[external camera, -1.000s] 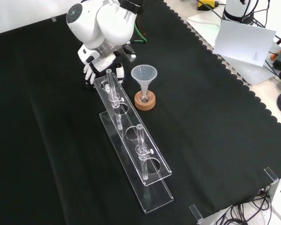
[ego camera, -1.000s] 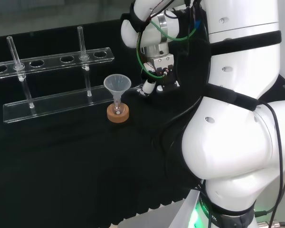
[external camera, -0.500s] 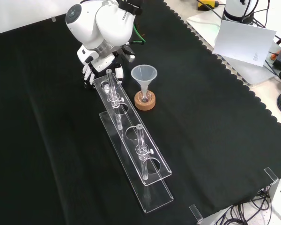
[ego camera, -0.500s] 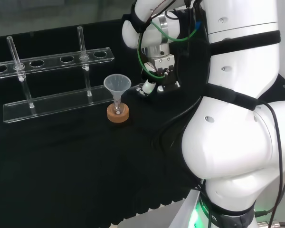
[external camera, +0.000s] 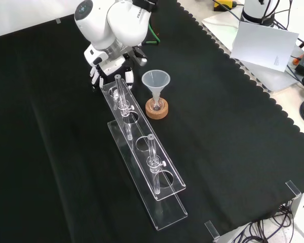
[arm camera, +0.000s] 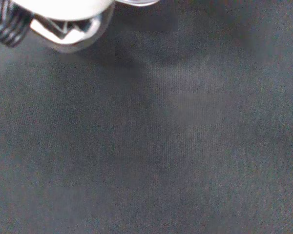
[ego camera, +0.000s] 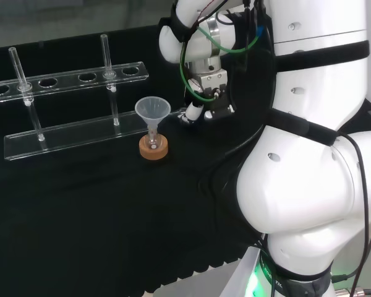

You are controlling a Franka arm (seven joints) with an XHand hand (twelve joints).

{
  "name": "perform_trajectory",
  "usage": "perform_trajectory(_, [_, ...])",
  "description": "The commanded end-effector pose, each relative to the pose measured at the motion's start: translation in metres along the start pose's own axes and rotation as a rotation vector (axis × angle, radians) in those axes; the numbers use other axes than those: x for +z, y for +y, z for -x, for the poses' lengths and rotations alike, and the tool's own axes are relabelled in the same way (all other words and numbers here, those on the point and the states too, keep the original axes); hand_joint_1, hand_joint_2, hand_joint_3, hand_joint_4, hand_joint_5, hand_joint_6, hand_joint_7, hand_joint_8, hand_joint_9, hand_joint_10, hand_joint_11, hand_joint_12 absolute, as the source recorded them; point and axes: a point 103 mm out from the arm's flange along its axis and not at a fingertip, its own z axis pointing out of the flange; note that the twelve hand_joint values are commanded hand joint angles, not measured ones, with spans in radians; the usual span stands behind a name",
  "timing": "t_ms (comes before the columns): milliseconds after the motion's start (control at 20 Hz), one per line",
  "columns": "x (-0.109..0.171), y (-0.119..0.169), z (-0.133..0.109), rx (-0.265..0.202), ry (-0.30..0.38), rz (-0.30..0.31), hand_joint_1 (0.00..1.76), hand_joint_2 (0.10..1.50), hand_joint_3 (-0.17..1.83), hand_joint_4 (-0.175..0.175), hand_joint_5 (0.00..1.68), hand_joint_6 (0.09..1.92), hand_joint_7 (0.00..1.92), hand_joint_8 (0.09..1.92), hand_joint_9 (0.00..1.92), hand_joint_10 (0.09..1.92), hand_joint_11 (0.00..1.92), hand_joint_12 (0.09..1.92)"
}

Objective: Pick up the weighing funnel.

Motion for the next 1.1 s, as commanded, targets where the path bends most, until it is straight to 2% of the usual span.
perform_trajectory(50, [-0.022,-0.008,0.007,0.015,0.012,0.008,1.14,0.6,0.7,0.175,1.36,0.52,0.56,0.68,0.86,0.49,0.64,1.21])
perform_trajectory(350, [-0.045,-0.027,0.025,0.059,0.062,0.037,1.15,0.59,0.69,0.175,1.39,0.46,0.56,0.68,0.88,0.47,0.7,1.17])
perform_trajectory(500, [-0.052,-0.039,0.033,0.079,0.087,0.072,1.15,0.59,0.69,0.175,1.4,0.45,0.57,0.68,0.88,0.46,0.71,1.16])
perform_trajectory(750, [-0.05,-0.057,0.042,0.118,0.173,0.138,1.15,0.6,0.68,0.175,1.4,0.44,0.57,0.68,0.89,0.46,0.71,1.15])
perform_trajectory(1100, [-0.055,-0.073,0.051,0.144,0.239,0.226,1.15,0.6,0.68,0.175,1.41,0.42,0.6,0.68,0.92,0.44,0.76,1.12])
